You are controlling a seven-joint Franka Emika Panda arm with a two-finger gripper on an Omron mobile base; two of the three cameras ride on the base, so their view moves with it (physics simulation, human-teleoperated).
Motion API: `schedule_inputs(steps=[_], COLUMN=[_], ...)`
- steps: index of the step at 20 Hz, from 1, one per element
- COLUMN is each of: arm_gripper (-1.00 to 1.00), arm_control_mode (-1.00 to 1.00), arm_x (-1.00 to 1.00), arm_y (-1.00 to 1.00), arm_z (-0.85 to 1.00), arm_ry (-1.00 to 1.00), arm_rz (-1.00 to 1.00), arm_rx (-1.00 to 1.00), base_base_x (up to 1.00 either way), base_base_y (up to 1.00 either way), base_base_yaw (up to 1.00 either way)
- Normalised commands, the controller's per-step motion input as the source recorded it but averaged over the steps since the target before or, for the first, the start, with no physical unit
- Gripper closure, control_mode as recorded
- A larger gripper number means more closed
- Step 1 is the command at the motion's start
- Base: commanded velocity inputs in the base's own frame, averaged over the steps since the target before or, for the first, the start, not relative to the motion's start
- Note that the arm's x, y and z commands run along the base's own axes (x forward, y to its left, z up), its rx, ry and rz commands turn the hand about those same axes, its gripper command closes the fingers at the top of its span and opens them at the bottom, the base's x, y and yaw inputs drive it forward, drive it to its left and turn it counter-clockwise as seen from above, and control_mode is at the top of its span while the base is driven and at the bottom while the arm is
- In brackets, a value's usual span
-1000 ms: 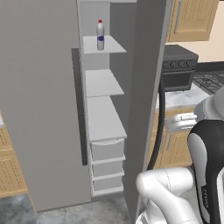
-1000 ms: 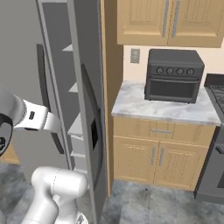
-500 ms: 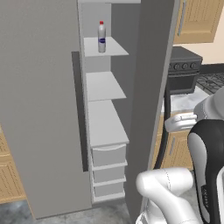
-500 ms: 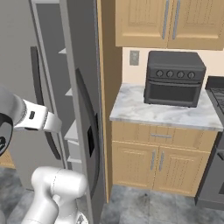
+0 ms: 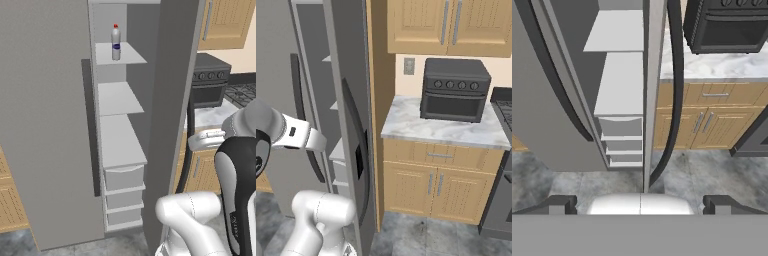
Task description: Take the bottled waters from the counter and place them in the freezer to freeze. Close the freezer door after placing the bottles.
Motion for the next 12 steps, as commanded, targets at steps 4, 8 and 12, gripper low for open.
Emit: schedule_inputs(steps=[4,8,12], arm_gripper=[-1.0,-1.0,-1.0], arm_control_mode=[1.0,1.0,1.0], arm_x=[0.0,0.0,0.0], arm_y=[0.0,0.0,0.0], arm_z=[0.0,0.0,0.0], arm_ry=[0.0,0.0,0.0], arm_rz=[0.0,0.0,0.0], arm_rx=[0.0,0.0,0.0], base_base_x=[0.0,0.0,0.0], base_base_y=[0.0,0.0,0.0], base_base_yaw=[0.0,0.0,0.0])
